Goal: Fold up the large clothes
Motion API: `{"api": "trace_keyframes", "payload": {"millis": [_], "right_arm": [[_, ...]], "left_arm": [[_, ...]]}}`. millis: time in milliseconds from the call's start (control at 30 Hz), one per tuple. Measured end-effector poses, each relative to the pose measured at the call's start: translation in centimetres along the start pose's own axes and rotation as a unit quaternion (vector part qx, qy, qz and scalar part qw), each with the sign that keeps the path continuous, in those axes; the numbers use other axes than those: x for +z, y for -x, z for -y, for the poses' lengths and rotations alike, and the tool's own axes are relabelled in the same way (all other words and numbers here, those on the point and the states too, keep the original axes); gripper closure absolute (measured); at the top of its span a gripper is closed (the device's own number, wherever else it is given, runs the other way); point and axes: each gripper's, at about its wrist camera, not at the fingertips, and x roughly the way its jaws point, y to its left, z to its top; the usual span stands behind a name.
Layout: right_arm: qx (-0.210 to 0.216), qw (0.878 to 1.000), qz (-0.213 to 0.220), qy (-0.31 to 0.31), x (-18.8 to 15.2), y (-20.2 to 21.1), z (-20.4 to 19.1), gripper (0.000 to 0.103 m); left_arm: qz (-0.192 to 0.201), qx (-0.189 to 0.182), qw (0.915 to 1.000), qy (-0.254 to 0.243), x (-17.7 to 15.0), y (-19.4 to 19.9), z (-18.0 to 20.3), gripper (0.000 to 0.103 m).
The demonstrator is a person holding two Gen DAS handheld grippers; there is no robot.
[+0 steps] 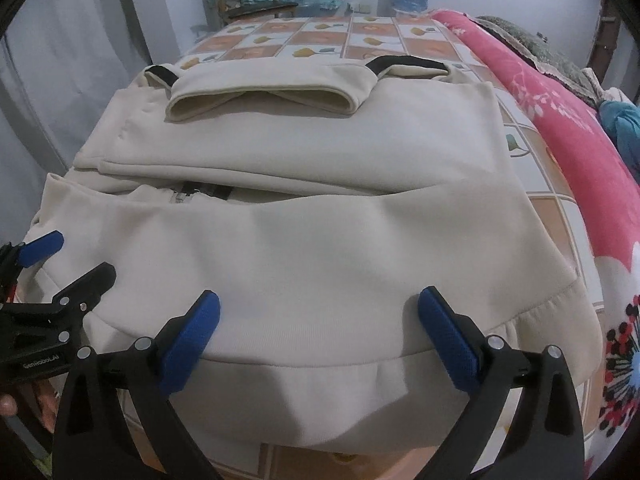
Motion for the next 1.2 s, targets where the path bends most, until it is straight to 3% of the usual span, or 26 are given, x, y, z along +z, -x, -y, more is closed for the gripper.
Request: {"api": "trace_keyframes", "payload": {"millis": [467,700,933,1100,1200], "right_arm": [[0.003,1.000,0.018,0.005,-0.5,0.2,0.1,0.006],[0.007,1.000,0.021,0.010,-0.6,0.2,0.2,0.006],[0.009,1.000,0.025,0.016,-0.7,0.3,0.2,0.006],[0.008,1.000,0.022,0.017,-0.6,0.3,0.1,0.006],[0.007,1.000,0.018,0.017,-0.5,0.2,0.1,0.006]], "left_arm": [[-0.002,0.010,0.9998,0.015,-0.3,0.1,0.0,0.007],[0.000,-0.003,0.9999,0.016,-0.2,0.6,-0.7,0.007],[0.096,-0.011,0.9921,0.080,-1.5,5.3,-6.2,0.007],[0.100,-0.025,0.9881,0.113,-1.8,5.7,-10.0,0.009],[0.096,-0.033,0.9883,0.114,-1.7,5.1,-10.9,0.026]]}}
